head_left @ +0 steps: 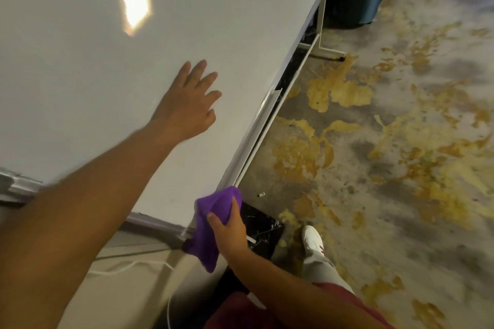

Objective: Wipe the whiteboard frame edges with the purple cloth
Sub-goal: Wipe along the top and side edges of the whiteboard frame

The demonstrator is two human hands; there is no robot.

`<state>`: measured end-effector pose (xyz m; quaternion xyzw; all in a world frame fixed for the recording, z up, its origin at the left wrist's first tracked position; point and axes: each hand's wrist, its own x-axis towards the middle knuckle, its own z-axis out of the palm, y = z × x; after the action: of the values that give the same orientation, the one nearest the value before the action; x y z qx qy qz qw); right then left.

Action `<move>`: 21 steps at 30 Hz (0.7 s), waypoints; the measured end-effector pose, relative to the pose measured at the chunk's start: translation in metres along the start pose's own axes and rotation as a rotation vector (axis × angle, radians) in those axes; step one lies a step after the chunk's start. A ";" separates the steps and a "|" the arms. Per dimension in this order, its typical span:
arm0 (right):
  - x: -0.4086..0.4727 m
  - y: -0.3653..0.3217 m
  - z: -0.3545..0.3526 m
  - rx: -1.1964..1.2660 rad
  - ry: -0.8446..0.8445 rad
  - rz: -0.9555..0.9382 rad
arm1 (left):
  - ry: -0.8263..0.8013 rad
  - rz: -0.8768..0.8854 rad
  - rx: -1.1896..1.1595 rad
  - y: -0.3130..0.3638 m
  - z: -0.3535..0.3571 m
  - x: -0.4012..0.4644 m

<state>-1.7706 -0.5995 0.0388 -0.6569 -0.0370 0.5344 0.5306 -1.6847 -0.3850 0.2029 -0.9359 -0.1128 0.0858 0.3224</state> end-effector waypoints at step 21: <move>0.167 -0.156 -0.138 -1.173 0.371 -0.926 | -0.005 -0.049 0.102 -0.004 0.007 -0.031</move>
<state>-1.5159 -0.5196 0.0242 -0.8270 -0.4961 0.0316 0.2625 -1.7172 -0.3860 0.2027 -0.9150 -0.1321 0.0859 0.3713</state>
